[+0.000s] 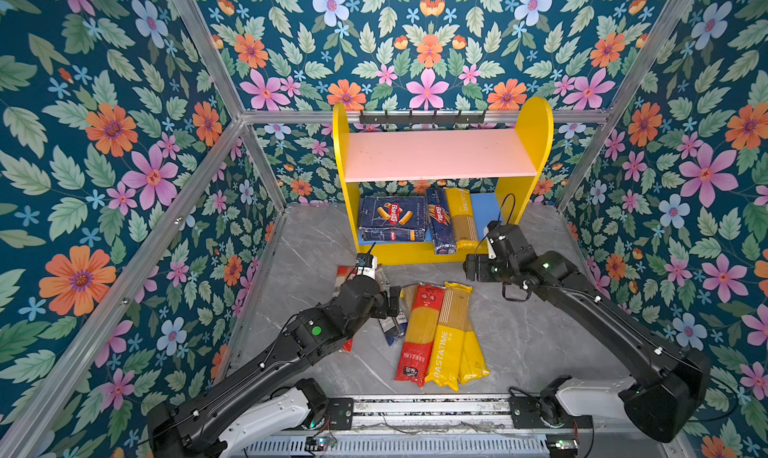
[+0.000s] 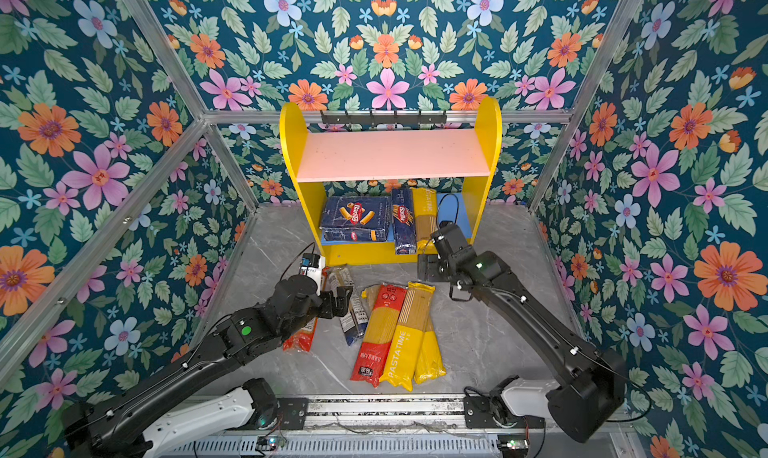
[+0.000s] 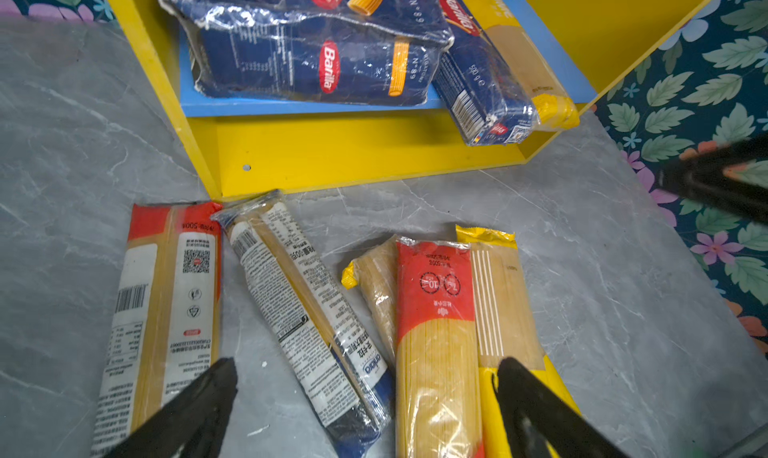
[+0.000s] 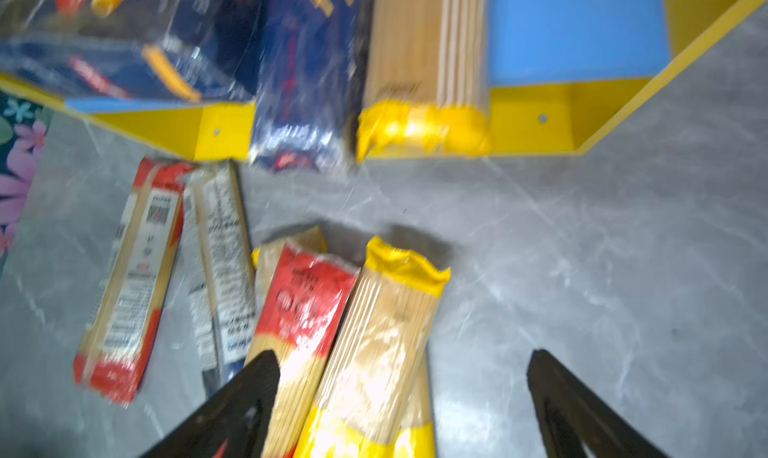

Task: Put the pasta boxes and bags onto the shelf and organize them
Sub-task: 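Withdraw the right gripper and reach toward the second yellow Pastatime bag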

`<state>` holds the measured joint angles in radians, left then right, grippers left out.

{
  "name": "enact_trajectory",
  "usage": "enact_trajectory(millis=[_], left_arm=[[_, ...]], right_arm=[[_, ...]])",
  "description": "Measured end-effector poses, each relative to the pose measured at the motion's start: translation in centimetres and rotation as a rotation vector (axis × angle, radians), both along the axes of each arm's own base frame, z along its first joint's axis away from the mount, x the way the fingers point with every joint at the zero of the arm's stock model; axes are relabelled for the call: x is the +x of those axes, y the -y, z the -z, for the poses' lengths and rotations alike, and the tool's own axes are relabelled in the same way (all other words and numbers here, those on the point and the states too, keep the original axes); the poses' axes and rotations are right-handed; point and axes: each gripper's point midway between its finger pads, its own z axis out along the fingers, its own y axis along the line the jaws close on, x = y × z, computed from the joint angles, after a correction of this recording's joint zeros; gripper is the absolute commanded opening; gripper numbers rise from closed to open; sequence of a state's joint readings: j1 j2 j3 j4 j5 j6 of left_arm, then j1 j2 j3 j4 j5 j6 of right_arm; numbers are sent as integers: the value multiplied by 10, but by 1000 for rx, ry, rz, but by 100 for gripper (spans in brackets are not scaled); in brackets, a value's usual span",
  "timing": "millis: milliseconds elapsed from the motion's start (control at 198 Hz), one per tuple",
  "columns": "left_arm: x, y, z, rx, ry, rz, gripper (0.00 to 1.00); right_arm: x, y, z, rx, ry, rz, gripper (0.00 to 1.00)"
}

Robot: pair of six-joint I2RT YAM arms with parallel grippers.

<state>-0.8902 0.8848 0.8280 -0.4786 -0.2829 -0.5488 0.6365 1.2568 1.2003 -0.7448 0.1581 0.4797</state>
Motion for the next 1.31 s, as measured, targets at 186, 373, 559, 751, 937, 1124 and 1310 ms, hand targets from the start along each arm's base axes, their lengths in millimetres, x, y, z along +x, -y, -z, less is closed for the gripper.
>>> enact_trajectory(millis=[186,373,559,751,937,1124,1310], left_arm=[[-12,-10,1,-45,-1,1,100],[-20,-20,7,-52,-4,0,100],[-24,-24,17,-30,-25,0,100],[-29,-30,19,-55,-20,-6,100],[-37,-40,24,-77,-22,-21,100],[-38,-43,25,-77,-25,-29,100],[-37,-44,28,-66,-29,-40,100]], right_arm=[[-78,-34,40,-66,-69,-64,99],[-129,-50,86,-169,-128,-41,99],[-147,-65,116,-220,-154,35,99],[-151,-73,139,-230,-157,84,99],[-153,-79,164,-243,-165,103,99],[-154,-85,181,-253,-176,102,99],[-152,-83,189,-233,-155,121,99]])
